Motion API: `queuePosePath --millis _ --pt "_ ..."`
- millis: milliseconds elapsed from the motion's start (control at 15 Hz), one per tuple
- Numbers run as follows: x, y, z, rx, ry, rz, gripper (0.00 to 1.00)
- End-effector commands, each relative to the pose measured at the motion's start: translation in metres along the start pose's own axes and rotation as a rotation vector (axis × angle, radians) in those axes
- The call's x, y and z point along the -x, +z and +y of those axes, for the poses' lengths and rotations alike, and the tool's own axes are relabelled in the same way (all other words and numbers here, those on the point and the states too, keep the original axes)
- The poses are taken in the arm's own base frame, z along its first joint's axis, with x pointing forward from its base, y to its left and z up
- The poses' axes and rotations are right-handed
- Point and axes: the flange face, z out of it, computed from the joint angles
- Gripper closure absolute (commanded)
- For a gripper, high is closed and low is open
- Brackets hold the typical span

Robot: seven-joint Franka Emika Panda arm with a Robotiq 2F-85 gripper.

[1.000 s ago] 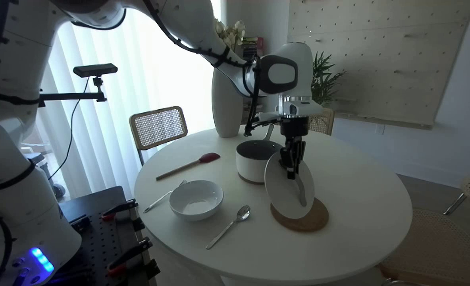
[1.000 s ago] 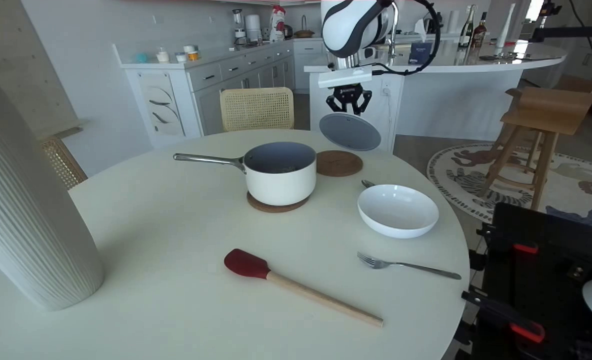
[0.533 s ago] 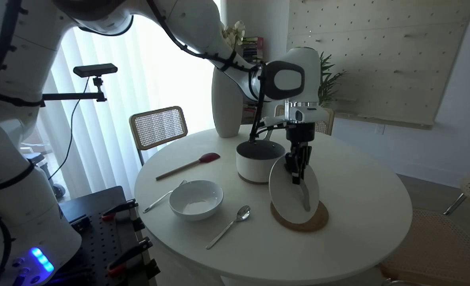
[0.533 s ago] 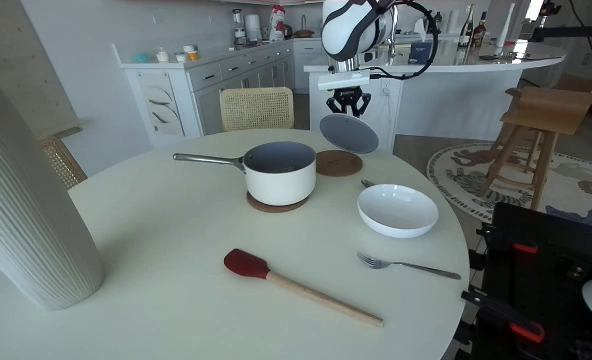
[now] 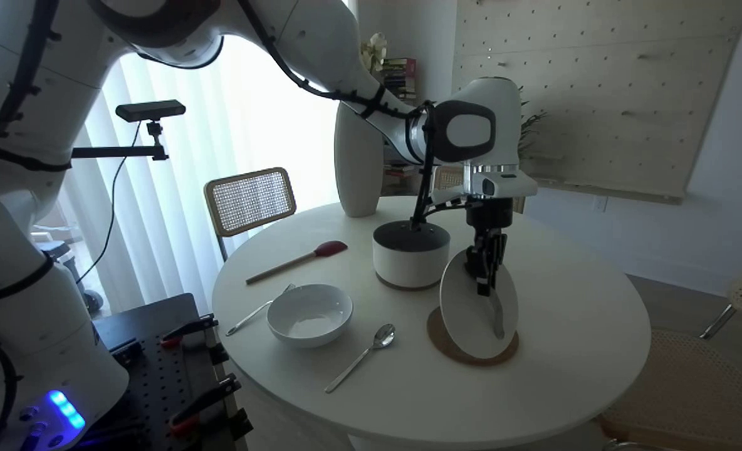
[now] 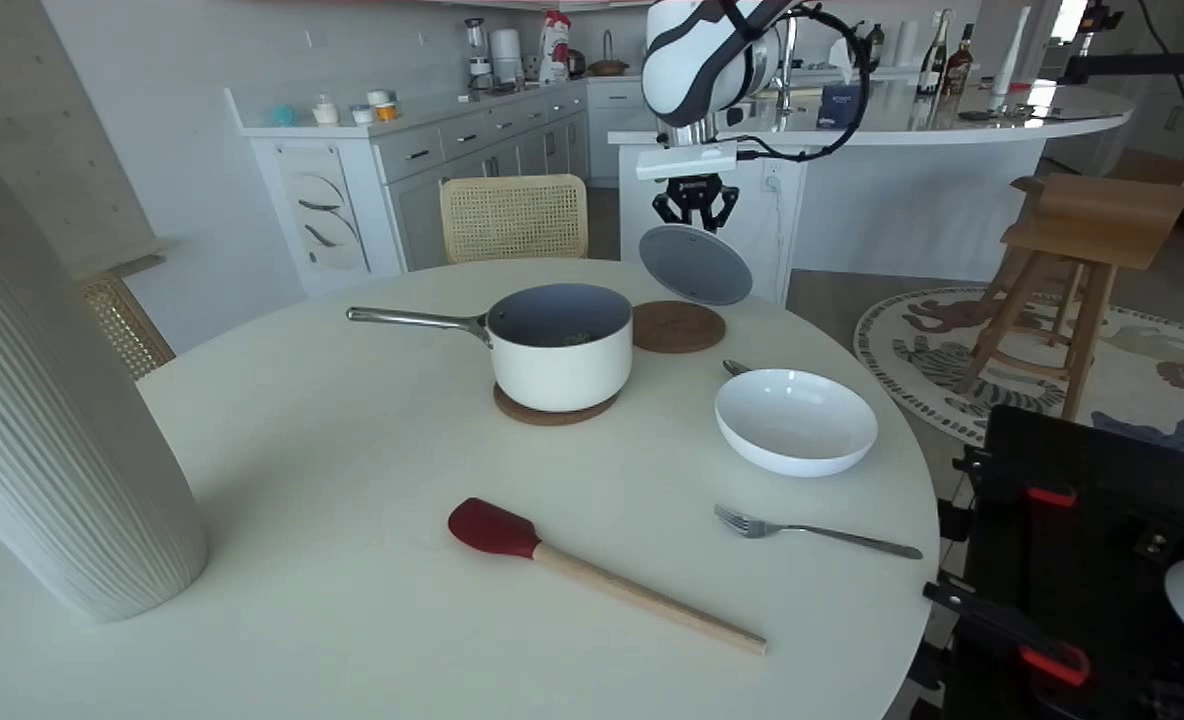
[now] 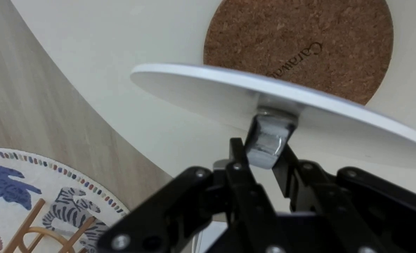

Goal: Remove the lid and pick up the object from the pot and put it in the white bowl

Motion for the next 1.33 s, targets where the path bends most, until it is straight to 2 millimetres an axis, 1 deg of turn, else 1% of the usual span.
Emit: queuePosePath --millis 0,400,533,667,800,1000,1133,1267 --pt "-0.011 -0.007 -0.008 -0.011 -0.021 -0.007 0.94" --pt "-0.015 -0.010 -0.025 -0.016 -0.035 0.008 0.94" --pt "-0.014 -0.009 -0.030 -0.015 -0.043 0.011 0.94" --pt "-0.010 -0.015 -0.035 -0.027 -0.070 0.008 0.94" --pt "0.001 -0.035 -0.040 -0.073 -0.127 -0.009 0.94" --pt "0.023 -0.076 -0.048 -0.140 -0.221 -0.026 0.94" --pt "0.043 -0.105 -0.048 -0.164 -0.269 -0.040 0.94" --pt "0.066 -0.135 -0.048 -0.170 -0.317 -0.057 0.94"
